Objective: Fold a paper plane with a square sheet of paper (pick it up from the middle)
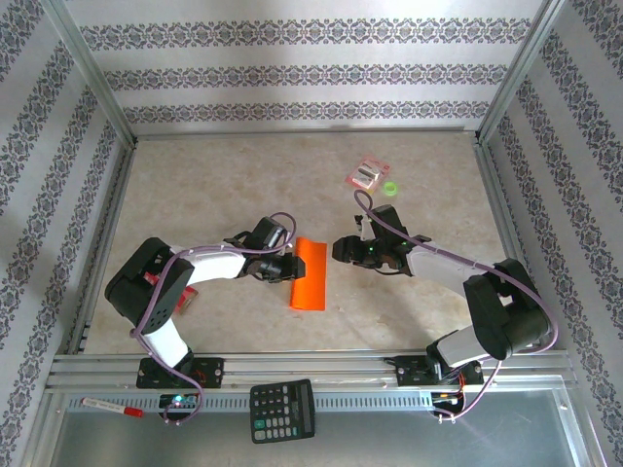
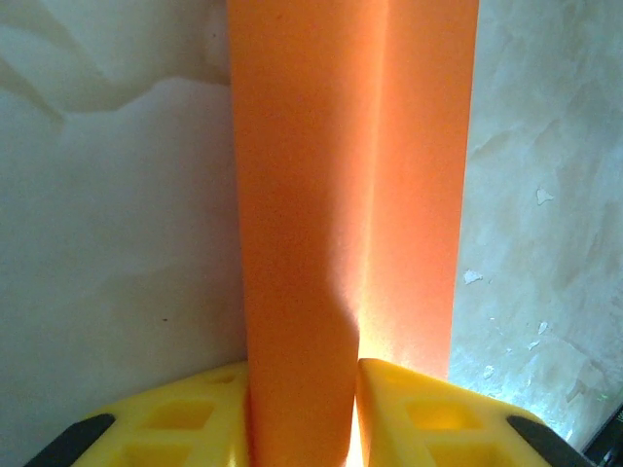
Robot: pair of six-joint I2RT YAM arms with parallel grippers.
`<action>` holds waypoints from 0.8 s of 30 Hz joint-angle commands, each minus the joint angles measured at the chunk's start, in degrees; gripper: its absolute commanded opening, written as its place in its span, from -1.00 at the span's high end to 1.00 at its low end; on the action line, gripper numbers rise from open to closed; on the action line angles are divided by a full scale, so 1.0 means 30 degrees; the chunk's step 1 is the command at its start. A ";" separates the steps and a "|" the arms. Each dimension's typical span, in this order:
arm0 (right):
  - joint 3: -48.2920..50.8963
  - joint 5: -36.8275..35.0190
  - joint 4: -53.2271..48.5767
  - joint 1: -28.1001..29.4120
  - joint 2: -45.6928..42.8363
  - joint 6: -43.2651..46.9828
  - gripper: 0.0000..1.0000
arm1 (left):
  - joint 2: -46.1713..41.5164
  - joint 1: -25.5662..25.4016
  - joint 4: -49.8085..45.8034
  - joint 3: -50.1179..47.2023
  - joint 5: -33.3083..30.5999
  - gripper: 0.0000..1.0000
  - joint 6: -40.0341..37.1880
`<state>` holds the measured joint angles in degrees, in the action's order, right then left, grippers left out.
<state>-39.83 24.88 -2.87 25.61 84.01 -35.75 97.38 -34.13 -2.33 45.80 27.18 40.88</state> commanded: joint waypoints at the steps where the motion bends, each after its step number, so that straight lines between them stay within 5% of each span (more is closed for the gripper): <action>1: 0.0153 -0.0165 -0.0238 -0.0128 -0.0442 0.0255 -0.07 | 0.0812 -0.0137 -0.0827 0.0111 -0.1228 0.36 -0.0474; 24: 0.0153 -0.0033 -0.0179 -0.0020 -0.0312 0.0120 -0.04 | 0.1049 -0.0143 -0.1062 0.0048 -0.1565 0.36 -0.0651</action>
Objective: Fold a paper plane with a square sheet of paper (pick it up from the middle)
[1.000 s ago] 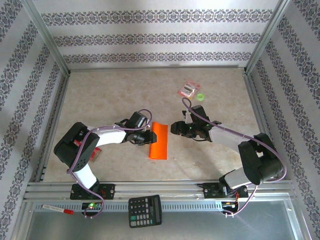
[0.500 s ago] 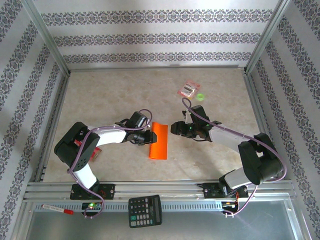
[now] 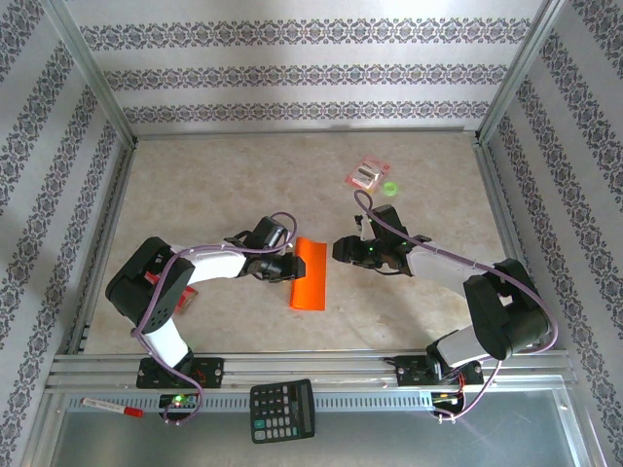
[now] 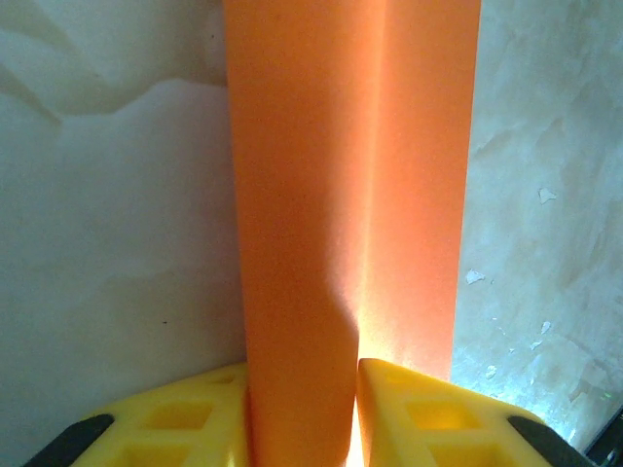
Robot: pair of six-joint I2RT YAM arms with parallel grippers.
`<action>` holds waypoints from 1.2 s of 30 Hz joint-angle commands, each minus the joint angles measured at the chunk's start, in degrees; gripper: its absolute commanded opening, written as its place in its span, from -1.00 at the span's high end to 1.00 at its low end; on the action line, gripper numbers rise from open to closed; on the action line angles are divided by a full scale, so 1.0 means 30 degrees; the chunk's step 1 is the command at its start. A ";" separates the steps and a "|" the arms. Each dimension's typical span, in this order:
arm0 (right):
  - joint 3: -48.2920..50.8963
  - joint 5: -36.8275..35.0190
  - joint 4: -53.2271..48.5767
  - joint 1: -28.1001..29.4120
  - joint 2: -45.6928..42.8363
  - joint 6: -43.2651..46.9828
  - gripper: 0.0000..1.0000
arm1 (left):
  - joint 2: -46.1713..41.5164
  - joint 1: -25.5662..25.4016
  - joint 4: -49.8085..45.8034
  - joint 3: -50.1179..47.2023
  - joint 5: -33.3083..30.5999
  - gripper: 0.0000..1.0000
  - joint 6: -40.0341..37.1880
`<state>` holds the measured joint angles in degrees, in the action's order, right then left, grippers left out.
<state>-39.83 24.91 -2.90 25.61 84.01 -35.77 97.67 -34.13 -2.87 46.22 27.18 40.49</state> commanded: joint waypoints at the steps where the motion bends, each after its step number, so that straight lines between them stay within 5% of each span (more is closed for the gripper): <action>1: 0.0153 -0.0059 -0.0185 -0.0060 -0.0304 0.0161 -0.04 | 0.0956 -0.0143 -0.0885 -0.0112 -0.1568 0.36 -0.0538; 17: -0.0165 0.0090 0.0135 0.0611 0.0314 -0.0242 0.10 | 0.1121 -0.0145 -0.0888 -0.0159 -0.1563 0.36 -0.0602; 31: -0.1582 0.1110 0.2008 0.2670 0.3290 -0.1609 0.93 | 0.1133 -0.0165 -0.0887 -0.0183 -0.1619 0.36 -0.0599; 36: -0.1947 0.0955 0.2049 0.2903 0.4053 -0.1695 1.00 | 0.1145 -0.0167 -0.0826 -0.0230 -0.1621 0.36 -0.0556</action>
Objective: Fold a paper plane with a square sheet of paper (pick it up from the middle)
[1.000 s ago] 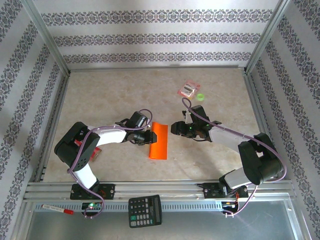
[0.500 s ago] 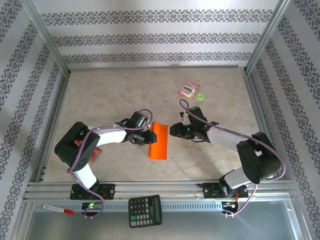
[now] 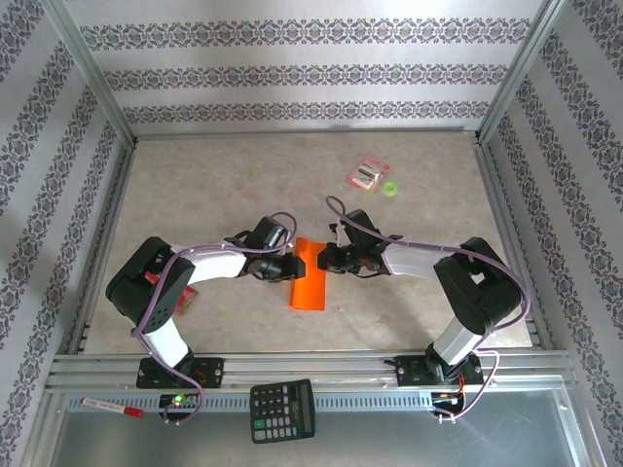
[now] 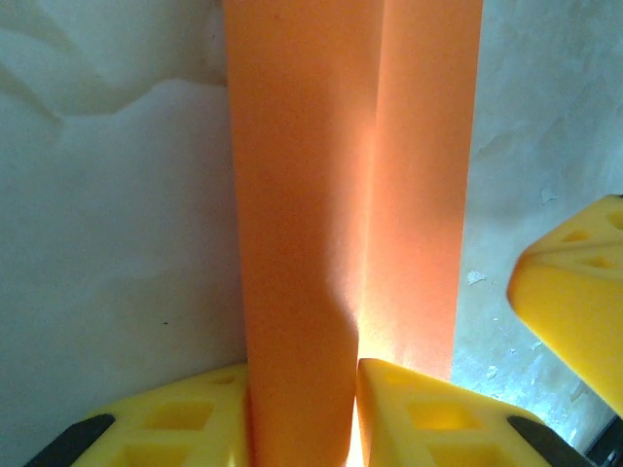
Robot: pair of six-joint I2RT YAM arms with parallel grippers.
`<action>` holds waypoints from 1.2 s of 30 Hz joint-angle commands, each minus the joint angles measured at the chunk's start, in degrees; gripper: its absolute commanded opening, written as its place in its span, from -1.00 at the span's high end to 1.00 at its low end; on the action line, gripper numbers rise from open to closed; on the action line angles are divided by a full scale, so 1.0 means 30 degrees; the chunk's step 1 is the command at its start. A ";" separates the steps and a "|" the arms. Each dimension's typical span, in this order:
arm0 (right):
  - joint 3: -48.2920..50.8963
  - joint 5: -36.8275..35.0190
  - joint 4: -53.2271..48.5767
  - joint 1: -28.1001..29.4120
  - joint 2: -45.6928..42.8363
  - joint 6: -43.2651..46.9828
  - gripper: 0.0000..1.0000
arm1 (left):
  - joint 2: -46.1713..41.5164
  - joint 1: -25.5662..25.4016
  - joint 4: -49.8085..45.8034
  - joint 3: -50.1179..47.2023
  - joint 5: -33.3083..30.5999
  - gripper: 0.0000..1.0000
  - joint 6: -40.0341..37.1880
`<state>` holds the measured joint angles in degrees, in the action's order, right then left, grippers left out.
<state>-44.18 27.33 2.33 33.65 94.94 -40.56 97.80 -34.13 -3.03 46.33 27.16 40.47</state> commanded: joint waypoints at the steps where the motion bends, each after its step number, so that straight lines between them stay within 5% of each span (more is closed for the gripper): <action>1: -0.0557 0.0147 0.0306 0.0262 0.0532 -0.0111 1.00 | 0.1091 -0.0166 -0.0773 -0.0294 -0.1617 0.36 -0.0555; 27: 0.0357 -0.1273 0.0015 0.0325 0.2924 0.0491 1.00 | 0.0629 -0.0167 -0.1036 -0.0265 -0.1794 0.34 -0.0579; 36: 0.0665 -0.1669 -0.0271 0.0346 0.2711 0.0584 1.00 | -0.1340 -0.0080 -0.2922 0.0304 -0.3716 -0.01 -0.0922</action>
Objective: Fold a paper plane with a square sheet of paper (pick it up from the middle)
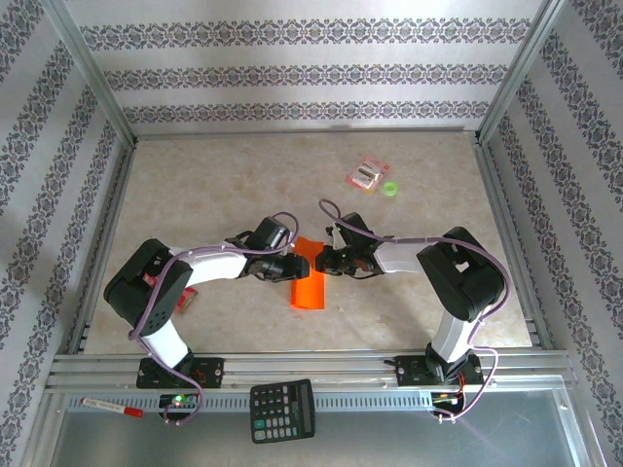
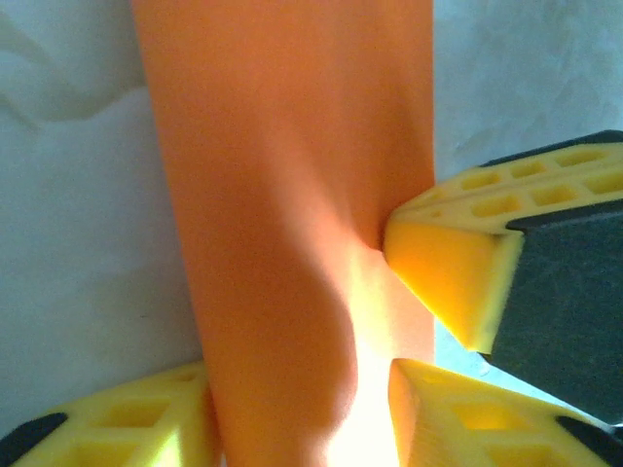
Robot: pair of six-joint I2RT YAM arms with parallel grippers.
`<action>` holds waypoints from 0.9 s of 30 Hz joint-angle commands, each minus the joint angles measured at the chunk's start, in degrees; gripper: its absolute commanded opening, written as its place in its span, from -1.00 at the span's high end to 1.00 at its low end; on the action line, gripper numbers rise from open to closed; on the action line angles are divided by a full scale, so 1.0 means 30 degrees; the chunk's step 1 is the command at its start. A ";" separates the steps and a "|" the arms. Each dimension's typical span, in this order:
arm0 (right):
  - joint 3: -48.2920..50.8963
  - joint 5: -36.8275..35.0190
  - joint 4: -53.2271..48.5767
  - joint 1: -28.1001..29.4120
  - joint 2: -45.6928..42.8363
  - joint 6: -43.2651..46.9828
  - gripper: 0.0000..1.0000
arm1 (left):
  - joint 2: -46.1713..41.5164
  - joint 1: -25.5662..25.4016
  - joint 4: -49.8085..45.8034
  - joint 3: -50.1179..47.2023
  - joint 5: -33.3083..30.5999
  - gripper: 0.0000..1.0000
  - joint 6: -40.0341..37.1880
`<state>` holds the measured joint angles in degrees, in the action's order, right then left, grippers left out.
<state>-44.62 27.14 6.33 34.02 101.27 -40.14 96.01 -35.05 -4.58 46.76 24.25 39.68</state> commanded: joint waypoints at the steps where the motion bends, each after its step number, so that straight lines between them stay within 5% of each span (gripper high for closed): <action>1: 0.0812 -0.1632 -0.1611 0.0231 0.0592 0.0447 1.00 | -0.1094 0.0227 -0.2639 0.0174 -0.3056 -0.06 -0.0740; 6: 0.0840 -0.1620 -0.1640 0.0259 0.0701 0.0471 1.00 | -0.3768 0.0213 -0.2402 -0.0182 -0.3260 -0.12 -0.0246; 9: 0.0826 -0.1618 -0.1640 0.0260 0.0680 0.0489 1.00 | -0.4353 0.0198 -0.0604 -0.0477 -0.1503 0.12 0.0580; 15: 0.0858 -0.1728 -0.1611 0.0265 0.0663 0.0489 1.00 | -0.2120 0.0169 0.0834 0.0466 0.1026 0.57 0.1001; 27: 0.0874 -0.1919 -0.1785 0.0331 0.0699 0.0519 1.00 | 0.0999 0.0674 0.0727 0.0495 0.0618 0.67 0.0232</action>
<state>-44.47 26.41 6.68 34.39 101.19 -40.12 98.00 -34.00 -3.81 48.73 25.91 41.58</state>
